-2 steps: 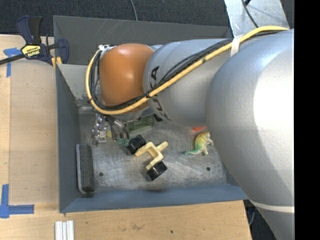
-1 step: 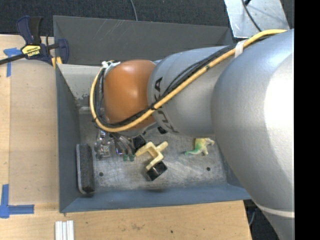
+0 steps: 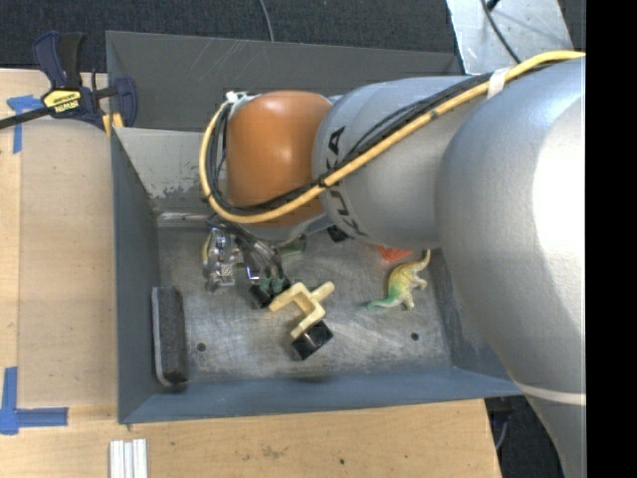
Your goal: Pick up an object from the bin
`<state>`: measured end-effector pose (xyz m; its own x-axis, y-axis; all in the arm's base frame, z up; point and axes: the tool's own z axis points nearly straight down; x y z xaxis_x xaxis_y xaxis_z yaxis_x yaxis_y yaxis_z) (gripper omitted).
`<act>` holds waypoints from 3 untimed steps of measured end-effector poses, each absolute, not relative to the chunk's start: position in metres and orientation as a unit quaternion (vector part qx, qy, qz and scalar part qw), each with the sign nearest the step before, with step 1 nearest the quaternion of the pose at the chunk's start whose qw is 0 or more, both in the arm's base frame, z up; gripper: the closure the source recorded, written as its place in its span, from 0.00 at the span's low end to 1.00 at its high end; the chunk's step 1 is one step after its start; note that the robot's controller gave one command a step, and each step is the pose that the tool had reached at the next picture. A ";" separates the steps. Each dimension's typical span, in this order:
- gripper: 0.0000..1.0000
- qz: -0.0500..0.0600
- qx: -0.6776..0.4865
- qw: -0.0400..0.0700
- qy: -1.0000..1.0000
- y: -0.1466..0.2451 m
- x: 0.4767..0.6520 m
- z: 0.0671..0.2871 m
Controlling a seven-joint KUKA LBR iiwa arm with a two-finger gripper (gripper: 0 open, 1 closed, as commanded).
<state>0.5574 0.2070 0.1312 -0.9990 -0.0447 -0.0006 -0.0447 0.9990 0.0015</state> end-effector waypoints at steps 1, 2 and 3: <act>1.00 0.000 0.030 0.005 1.000 0.209 0.570 0.137; 1.00 0.000 0.045 -0.002 0.999 0.214 0.555 0.190; 1.00 0.002 -0.027 0.006 1.000 0.212 0.568 0.215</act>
Offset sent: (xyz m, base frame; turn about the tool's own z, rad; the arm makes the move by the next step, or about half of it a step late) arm -0.0008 0.0035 0.1547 0.1249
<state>0.5681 0.2117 0.2150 -0.9984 -0.0548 -0.0113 -0.0549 0.9985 0.0027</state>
